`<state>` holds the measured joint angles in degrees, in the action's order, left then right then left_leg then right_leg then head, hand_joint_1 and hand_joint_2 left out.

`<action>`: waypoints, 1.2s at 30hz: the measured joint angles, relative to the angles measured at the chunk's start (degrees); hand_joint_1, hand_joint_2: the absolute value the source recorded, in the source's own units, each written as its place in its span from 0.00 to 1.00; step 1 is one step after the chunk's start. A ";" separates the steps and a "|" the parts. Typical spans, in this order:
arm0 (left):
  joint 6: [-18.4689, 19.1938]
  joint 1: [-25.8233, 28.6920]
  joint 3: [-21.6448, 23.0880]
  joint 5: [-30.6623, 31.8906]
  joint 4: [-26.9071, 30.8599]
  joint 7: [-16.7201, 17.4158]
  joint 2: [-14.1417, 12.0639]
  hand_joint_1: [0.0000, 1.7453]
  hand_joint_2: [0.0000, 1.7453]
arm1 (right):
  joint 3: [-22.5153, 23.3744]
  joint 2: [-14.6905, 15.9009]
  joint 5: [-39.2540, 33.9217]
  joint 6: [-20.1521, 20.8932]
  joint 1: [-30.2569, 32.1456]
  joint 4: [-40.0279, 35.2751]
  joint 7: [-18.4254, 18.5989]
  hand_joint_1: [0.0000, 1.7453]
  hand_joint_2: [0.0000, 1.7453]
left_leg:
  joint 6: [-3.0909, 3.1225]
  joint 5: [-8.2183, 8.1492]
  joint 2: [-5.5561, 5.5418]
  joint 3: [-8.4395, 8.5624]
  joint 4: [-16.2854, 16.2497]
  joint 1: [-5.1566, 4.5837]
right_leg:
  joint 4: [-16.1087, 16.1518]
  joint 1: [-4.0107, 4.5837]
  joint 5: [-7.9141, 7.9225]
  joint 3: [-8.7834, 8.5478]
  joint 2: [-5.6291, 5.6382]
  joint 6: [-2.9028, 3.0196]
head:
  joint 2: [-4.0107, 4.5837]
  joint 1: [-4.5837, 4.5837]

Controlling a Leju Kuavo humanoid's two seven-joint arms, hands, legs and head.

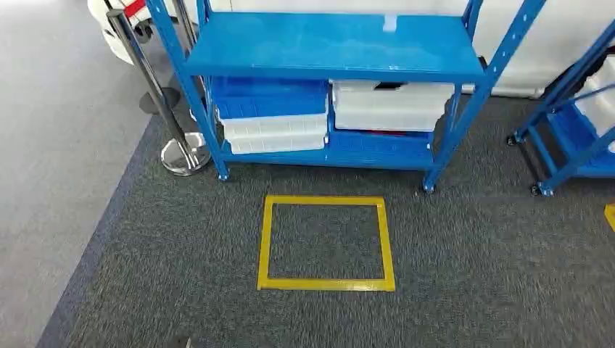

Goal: Take the parts from the cabinet and place them on the table.

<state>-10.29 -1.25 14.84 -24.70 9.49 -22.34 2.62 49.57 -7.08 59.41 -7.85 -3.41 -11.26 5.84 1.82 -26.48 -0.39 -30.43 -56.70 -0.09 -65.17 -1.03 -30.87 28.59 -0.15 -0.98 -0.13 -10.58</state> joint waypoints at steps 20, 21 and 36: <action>-0.02 0.26 0.02 -0.02 -0.11 0.26 0.42 0.00 0.00 | 0.18 0.28 0.22 0.04 0.96 0.07 0.35 0.00 0.00 | -3.54 -15.59 -0.06 -6.84 -17.84 0.33 | 6.56 0.20 0.83 0.35 0.63 3.01 | 0.00 -0.07; -0.04 0.45 0.00 -0.02 -0.11 0.33 0.39 0.00 0.00 | 0.20 0.28 0.22 0.04 1.08 0.07 0.37 0.00 0.00 | -3.37 -16.81 -0.06 -7.96 -15.83 0.32 | 6.80 0.24 -0.30 -1.38 0.75 2.95 | 0.00 -0.07; -1.77 0.01 0.02 0.00 -0.35 1.51 0.44 0.00 0.00 | 0.57 -0.07 0.37 0.02 0.38 0.35 0.48 0.00 0.00 | 0.39 -1.06 -0.70 1.68 -0.33 -0.47 | -7.21 0.15 -12.28 7.08 0.71 -0.23 | 0.00 0.00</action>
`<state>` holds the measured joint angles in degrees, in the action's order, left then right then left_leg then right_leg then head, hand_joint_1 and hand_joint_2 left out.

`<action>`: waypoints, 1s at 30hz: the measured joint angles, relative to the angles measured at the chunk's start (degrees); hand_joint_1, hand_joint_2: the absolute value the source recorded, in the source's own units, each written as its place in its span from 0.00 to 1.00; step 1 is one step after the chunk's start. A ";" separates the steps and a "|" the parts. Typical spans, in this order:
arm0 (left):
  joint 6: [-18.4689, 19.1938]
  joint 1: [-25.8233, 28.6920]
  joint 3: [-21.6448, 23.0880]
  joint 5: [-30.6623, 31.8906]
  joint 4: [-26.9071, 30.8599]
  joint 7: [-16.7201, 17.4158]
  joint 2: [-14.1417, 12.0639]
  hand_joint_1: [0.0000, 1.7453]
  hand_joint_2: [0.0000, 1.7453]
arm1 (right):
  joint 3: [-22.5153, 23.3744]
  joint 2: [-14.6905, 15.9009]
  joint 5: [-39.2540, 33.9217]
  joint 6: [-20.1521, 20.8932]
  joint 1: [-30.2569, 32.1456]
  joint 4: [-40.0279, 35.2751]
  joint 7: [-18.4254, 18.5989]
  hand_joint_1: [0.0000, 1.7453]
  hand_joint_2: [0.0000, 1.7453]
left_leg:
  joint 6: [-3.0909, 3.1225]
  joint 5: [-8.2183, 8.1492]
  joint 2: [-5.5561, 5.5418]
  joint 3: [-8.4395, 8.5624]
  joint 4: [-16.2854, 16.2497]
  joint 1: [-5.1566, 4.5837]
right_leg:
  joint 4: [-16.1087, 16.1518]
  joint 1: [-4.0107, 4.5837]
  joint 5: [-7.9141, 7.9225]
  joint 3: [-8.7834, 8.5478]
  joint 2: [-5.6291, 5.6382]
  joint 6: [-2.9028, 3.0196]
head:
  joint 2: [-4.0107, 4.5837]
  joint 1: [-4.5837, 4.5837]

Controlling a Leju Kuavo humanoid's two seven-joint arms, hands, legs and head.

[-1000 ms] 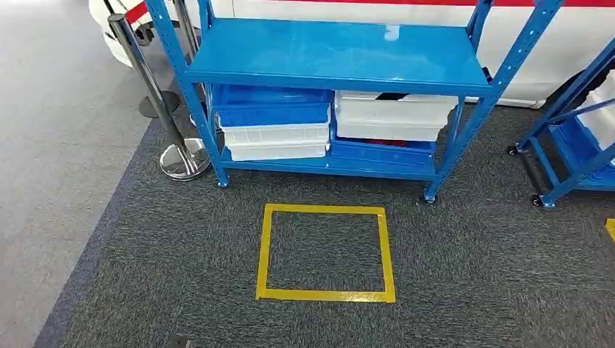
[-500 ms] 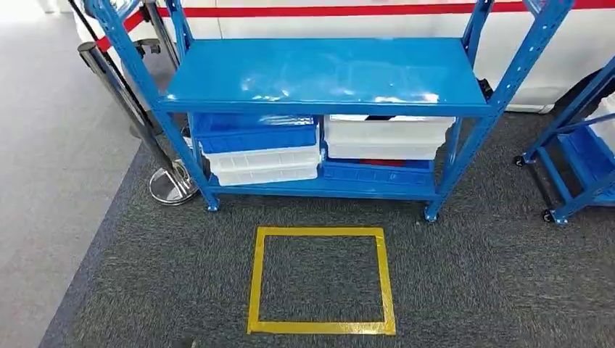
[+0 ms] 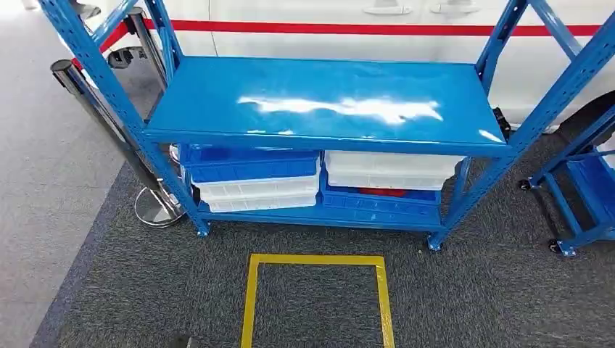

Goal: Take the parts from the cabinet and place them on the table.

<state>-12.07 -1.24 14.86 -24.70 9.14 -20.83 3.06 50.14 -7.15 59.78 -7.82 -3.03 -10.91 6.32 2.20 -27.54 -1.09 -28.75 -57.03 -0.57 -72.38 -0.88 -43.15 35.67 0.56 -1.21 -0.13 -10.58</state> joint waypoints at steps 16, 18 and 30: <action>-0.35 -0.01 0.00 -0.02 -0.07 0.35 -0.02 0.00 0.00 | 0.07 0.09 0.76 0.70 0.23 0.07 0.11 0.00 0.00 | -3.77 -6.85 0.55 -6.11 -13.62 0.79 | 12.02 0.16 16.52 -1.34 -0.45 3.09 | 0.00 -0.02; -0.35 -0.01 0.00 -0.02 -0.07 0.35 -0.07 0.00 0.00 | 0.07 0.04 0.77 0.70 0.27 0.07 0.11 0.00 0.00 | -2.55 0.13 0.81 -3.14 -4.01 0.43 | 12.18 0.25 16.08 -2.11 -0.49 2.94 | 0.00 -0.02; -0.68 -0.01 0.00 0.00 -0.07 0.61 -0.17 0.00 0.00 | 0.07 -0.02 0.98 0.72 0.19 0.09 -0.31 0.00 0.00 | 0.00 1.12 1.12 -1.98 0.18 0.27 | -2.93 -0.07 8.73 4.57 -0.54 -0.02 | 0.00 0.00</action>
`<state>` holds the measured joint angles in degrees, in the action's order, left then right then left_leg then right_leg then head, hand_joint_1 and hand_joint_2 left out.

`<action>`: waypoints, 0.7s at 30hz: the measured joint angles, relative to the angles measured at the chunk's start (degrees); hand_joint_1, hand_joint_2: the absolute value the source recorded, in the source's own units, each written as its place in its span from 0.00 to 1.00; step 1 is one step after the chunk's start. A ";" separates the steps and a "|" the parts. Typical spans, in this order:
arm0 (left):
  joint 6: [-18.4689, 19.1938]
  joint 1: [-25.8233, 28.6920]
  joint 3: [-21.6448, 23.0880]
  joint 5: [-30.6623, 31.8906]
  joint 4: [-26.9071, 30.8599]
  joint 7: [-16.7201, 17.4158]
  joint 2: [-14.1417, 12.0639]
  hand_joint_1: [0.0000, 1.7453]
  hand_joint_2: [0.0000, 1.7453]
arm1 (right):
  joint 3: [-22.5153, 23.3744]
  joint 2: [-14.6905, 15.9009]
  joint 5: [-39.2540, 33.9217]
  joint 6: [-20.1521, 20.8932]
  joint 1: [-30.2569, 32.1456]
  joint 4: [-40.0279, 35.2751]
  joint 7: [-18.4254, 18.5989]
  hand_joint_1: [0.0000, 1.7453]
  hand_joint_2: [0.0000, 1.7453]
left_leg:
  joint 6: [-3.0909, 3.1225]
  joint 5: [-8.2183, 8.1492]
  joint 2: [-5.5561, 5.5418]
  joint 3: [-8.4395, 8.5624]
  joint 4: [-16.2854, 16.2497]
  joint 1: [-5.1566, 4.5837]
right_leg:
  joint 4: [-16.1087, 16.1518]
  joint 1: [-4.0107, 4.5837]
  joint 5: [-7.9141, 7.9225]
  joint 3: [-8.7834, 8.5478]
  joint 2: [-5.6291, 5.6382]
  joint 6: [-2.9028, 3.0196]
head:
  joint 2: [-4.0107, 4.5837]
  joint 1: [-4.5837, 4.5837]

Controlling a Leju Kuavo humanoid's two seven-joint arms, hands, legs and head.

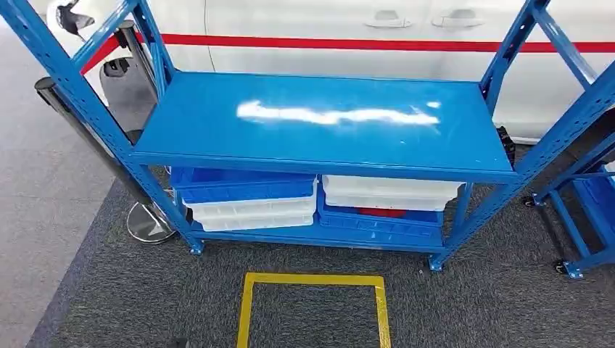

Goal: Take the parts from the cabinet and place them on the table.

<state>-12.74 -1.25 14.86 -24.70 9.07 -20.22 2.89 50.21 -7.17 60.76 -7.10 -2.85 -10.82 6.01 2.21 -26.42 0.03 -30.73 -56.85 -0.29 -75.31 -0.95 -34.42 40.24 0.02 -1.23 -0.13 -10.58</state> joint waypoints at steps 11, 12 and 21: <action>0.90 -0.04 -0.02 -0.96 0.00 -0.20 0.04 0.00 0.00 | 0.00 0.09 0.22 -0.39 -0.05 0.00 -0.07 0.00 1.00 | -3.37 -4.56 -0.29 -2.20 -6.31 0.26 | 16.87 -0.31 6.66 -8.48 0.01 2.71 | 0.02 -0.02; 0.90 -0.04 -0.02 -1.11 0.00 -0.28 0.04 0.00 0.00 | 0.00 0.07 0.24 -0.44 -0.03 0.00 -0.07 0.00 1.00 | -3.73 -6.65 -0.28 -4.75 -11.13 0.54 | 16.86 -0.27 6.48 -8.52 0.01 2.79 | 0.00 -0.02; -1.05 0.23 -0.04 -1.07 0.00 -0.50 -0.09 0.00 0.00 | 0.00 -0.13 0.81 -0.22 -0.05 0.02 -0.04 0.00 1.00 | -1.93 1.21 -0.21 -2.59 -1.90 -0.10 | 16.71 0.03 4.50 -11.07 0.17 1.47 | 0.00 -0.02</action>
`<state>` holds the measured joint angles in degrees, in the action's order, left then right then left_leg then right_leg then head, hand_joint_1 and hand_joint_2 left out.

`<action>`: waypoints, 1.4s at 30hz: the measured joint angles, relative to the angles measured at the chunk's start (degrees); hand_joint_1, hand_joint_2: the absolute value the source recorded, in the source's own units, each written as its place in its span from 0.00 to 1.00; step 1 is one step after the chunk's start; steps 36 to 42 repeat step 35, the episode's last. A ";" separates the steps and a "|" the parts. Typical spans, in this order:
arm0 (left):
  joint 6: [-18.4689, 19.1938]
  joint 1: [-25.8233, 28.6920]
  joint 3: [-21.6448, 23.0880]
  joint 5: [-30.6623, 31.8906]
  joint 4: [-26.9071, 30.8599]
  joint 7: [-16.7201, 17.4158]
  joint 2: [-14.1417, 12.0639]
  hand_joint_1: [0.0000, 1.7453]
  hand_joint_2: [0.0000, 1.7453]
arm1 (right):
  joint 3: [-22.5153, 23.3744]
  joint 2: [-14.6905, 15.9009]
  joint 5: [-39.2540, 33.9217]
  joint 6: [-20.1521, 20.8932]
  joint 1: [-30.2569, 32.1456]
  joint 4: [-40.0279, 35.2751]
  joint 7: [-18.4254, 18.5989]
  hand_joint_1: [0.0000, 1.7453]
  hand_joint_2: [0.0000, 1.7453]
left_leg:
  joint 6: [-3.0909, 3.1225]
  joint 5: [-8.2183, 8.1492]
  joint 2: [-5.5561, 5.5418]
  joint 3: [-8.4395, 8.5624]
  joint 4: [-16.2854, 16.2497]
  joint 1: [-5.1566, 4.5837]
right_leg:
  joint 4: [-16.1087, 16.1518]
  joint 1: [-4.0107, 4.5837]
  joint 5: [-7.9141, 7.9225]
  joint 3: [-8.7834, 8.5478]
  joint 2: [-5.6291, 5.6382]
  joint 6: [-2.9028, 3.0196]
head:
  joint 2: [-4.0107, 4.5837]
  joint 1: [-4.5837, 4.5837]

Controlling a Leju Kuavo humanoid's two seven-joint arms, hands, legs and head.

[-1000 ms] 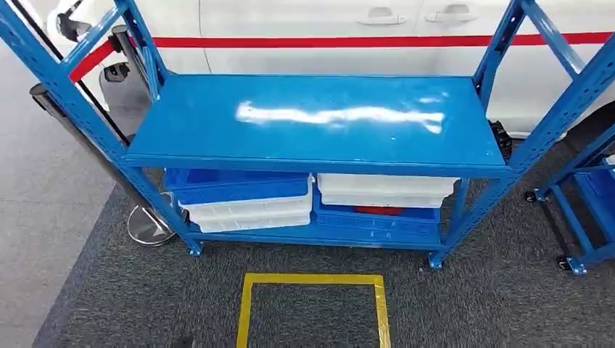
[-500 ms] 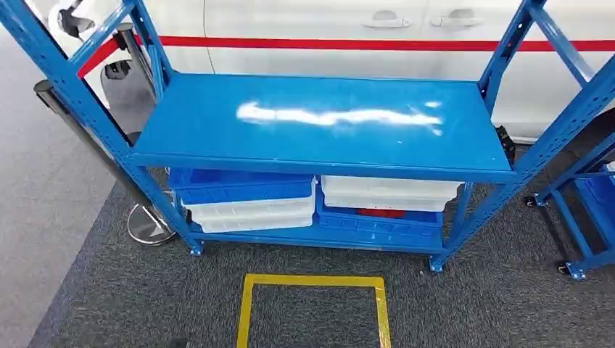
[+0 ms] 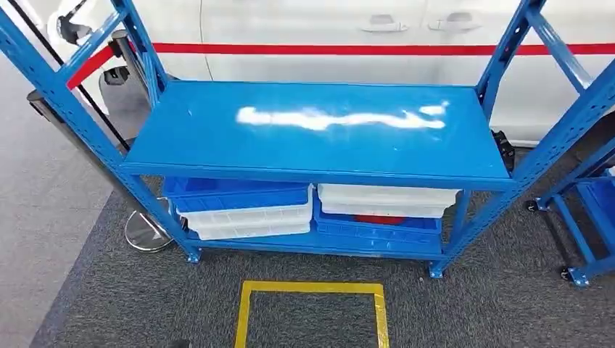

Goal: Take the parts from the cabinet and place them on the table.

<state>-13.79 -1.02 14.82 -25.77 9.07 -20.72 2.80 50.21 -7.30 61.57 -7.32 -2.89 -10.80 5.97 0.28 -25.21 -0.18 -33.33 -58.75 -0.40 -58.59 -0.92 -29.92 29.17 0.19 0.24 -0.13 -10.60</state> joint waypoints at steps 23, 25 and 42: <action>-1.57 0.10 -0.07 -0.24 0.00 1.94 0.00 0.00 0.00 | 0.00 0.09 0.83 -0.81 -0.04 0.02 0.28 0.00 0.00 | 0.31 -2.78 -0.30 1.98 -0.32 0.02 | -1.41 -0.53 1.58 3.11 0.46 -1.19 | 0.00 -0.02; -1.66 0.10 -0.07 -0.24 0.00 2.10 0.00 0.00 1.00 | 0.00 0.09 0.83 -0.81 -0.05 0.02 0.28 0.00 0.00 | 0.29 -2.78 -0.30 1.99 -0.26 0.02 | -1.42 -0.52 1.55 3.12 0.46 -1.15 | 0.00 -0.02; -2.53 0.58 -1.14 -0.54 0.26 3.59 0.11 0.00 1.00 | -2.30 0.42 -1.67 -0.65 0.43 -0.37 -0.11 0.00 1.00 | 0.22 -2.81 -0.30 2.03 -0.23 0.02 | -1.30 -0.41 1.52 3.02 0.46 -1.12 | 0.00 -0.02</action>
